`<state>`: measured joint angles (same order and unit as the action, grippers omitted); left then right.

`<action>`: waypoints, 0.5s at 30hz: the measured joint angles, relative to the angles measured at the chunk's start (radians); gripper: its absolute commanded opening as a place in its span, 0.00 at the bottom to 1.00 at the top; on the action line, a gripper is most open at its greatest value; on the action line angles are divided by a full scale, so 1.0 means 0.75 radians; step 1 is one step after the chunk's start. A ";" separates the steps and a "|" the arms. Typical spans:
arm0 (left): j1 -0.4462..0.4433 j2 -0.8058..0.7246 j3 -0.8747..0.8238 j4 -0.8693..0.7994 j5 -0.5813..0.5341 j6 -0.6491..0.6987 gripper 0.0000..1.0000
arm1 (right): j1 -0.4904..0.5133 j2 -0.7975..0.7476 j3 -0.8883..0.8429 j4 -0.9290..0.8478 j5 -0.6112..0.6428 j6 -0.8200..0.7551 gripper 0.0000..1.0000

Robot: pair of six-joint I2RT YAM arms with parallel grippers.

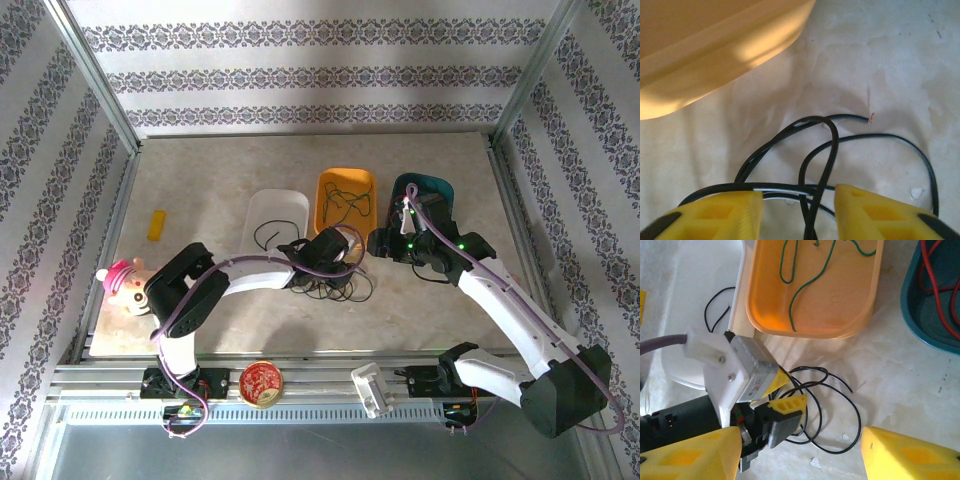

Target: Untangle the cables

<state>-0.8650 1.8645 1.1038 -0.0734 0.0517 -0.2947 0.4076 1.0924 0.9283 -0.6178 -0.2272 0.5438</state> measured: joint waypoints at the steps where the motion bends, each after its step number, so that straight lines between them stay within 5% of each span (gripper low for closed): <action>1: 0.000 0.007 0.008 0.001 0.001 0.004 0.23 | 0.000 0.000 -0.001 0.000 0.000 0.000 0.64; 6: 0.000 0.011 0.026 0.029 0.008 0.006 0.04 | 0.000 0.000 -0.010 0.001 0.000 -0.011 0.64; 15: 0.001 -0.321 -0.087 0.099 0.082 -0.004 0.03 | -0.011 0.052 -0.097 -0.001 -0.009 -0.046 0.64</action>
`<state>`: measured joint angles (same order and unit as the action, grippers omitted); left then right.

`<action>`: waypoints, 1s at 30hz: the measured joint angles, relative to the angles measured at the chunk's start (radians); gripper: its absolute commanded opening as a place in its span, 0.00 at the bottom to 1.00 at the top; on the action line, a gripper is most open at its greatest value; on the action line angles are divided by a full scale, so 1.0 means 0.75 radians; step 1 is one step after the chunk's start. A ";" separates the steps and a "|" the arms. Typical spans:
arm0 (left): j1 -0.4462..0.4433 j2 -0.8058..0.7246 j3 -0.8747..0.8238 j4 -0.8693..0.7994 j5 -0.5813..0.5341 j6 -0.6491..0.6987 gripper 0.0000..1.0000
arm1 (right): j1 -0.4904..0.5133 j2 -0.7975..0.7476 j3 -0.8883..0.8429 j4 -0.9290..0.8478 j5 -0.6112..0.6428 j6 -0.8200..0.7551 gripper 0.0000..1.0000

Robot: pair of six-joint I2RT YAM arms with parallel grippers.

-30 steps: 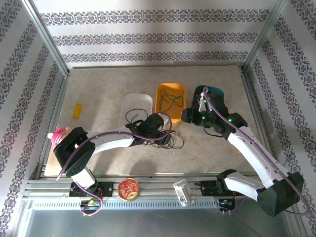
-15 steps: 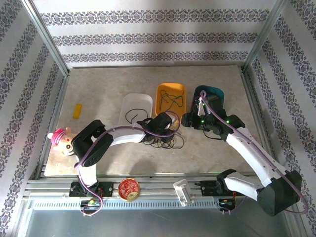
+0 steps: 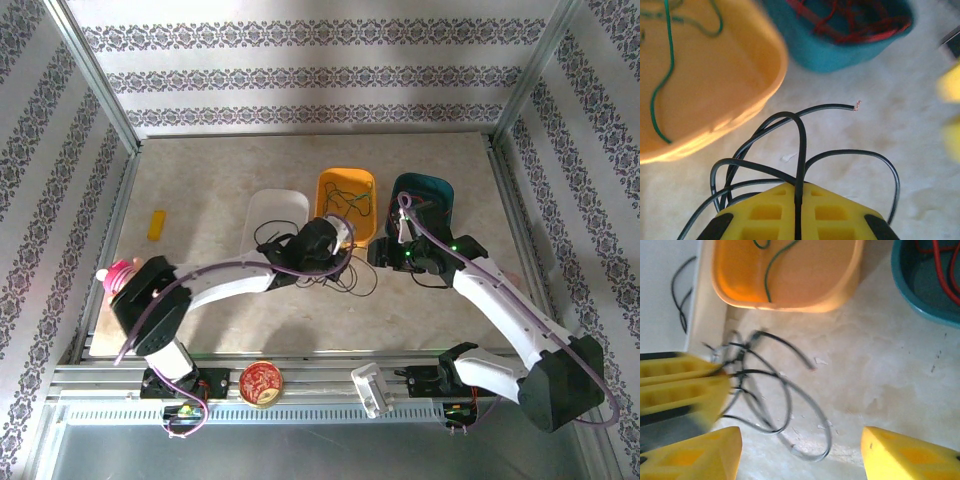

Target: Untangle the cables

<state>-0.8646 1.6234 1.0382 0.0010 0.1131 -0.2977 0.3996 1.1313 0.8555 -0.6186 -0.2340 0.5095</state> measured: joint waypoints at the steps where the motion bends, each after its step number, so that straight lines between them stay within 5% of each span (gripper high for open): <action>1: 0.000 -0.038 -0.003 0.009 0.016 -0.001 0.03 | -0.005 0.012 -0.004 0.000 -0.004 -0.005 0.64; 6: 0.001 -0.183 -0.028 0.053 0.080 -0.014 0.03 | -0.007 0.075 -0.009 0.018 -0.045 -0.024 0.61; 10: 0.001 -0.217 -0.069 0.060 0.089 -0.028 0.03 | -0.007 0.124 -0.010 0.047 -0.066 -0.042 0.13; 12: 0.001 -0.221 -0.092 0.061 0.086 -0.033 0.03 | -0.007 0.137 -0.010 0.048 -0.070 -0.050 0.01; 20: 0.004 -0.218 -0.165 0.124 0.085 -0.055 0.11 | -0.055 -0.021 -0.009 0.007 0.047 -0.056 0.00; 30: 0.042 -0.163 -0.361 0.131 0.051 -0.095 0.19 | -0.370 -0.253 0.061 -0.180 0.484 -0.056 0.00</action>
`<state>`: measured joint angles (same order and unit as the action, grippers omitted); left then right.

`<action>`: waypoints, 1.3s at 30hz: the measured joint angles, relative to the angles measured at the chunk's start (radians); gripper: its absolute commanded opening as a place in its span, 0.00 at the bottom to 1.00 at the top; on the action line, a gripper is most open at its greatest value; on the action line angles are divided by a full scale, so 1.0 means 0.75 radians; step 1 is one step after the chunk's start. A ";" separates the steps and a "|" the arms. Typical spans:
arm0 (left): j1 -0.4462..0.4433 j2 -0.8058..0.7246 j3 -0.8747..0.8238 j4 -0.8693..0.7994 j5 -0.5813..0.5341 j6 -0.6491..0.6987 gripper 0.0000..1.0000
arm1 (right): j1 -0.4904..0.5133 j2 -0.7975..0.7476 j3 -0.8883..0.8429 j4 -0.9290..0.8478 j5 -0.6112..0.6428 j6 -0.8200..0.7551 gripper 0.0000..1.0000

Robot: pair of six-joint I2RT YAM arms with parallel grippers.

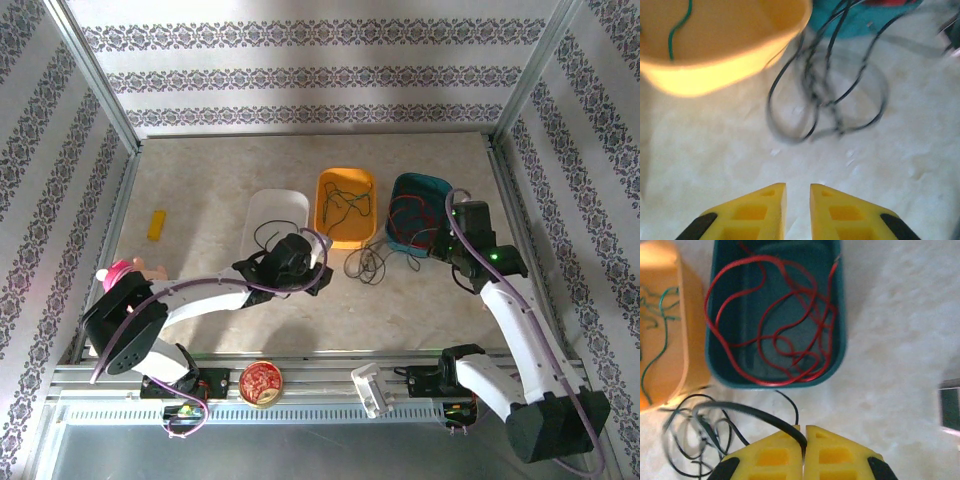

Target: Untangle the cables

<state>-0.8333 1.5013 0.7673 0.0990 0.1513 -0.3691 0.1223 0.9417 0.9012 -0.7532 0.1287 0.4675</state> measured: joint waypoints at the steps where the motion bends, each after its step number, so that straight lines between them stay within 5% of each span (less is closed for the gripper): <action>1: 0.002 0.013 -0.013 -0.005 -0.003 -0.004 0.19 | -0.010 -0.013 0.014 -0.006 0.018 -0.001 0.00; 5: 0.003 0.063 -0.044 -0.012 -0.006 -0.012 0.28 | -0.030 -0.067 0.070 -0.003 0.019 -0.004 0.00; 14: 0.001 0.078 -0.050 0.069 0.116 -0.003 0.72 | -0.004 -0.140 0.090 0.137 -0.369 -0.031 0.00; 24: -0.015 0.041 -0.017 0.168 0.198 0.037 0.79 | 0.232 -0.141 0.233 0.256 -0.543 -0.034 0.00; 27: -0.015 -0.061 -0.108 0.262 0.057 0.016 0.83 | 0.283 -0.126 0.292 0.317 -0.542 -0.027 0.00; 32: -0.015 -0.440 -0.334 0.325 -0.396 -0.095 0.84 | 0.384 -0.013 0.358 0.430 -0.519 -0.019 0.00; 39: -0.014 -0.863 -0.359 0.271 -0.894 -0.145 0.85 | 0.561 0.251 0.430 0.518 -0.394 -0.034 0.00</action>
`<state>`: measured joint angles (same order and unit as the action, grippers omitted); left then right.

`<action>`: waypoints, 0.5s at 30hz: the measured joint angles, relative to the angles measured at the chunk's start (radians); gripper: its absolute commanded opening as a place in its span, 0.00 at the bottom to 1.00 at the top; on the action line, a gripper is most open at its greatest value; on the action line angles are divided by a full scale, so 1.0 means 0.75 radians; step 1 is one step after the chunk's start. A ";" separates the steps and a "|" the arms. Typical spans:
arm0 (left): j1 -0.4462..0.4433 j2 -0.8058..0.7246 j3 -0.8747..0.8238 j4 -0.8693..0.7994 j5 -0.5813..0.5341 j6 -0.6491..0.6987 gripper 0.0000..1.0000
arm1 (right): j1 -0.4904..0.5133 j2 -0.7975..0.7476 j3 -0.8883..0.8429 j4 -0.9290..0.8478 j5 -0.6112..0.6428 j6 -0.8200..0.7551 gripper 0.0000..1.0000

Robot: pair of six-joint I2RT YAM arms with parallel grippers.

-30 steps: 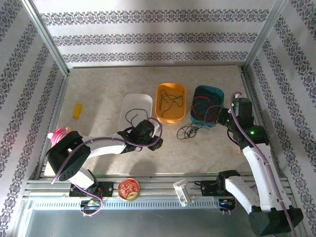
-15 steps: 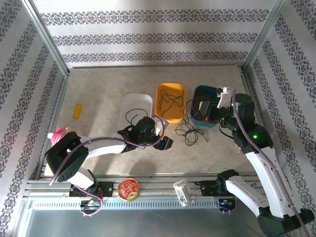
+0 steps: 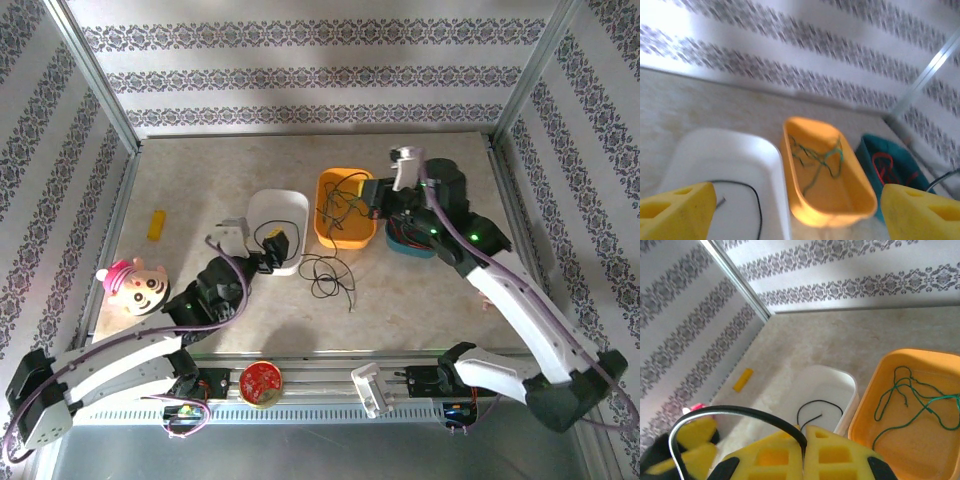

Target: Untangle the cables

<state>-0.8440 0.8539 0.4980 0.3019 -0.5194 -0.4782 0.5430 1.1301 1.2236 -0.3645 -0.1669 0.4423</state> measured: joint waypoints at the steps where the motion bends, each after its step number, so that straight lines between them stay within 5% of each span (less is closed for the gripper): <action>1: 0.000 -0.020 0.002 -0.021 -0.021 0.008 0.85 | 0.034 0.032 0.013 -0.004 0.041 -0.012 0.00; 15: 0.000 0.136 0.035 -0.184 0.024 0.064 0.85 | 0.091 0.112 -0.077 -0.391 0.426 0.057 0.00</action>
<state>-0.8440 0.9558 0.5243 0.1642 -0.5014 -0.4301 0.6113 1.2144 1.1656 -0.6575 0.1528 0.4854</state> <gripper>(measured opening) 0.851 0.044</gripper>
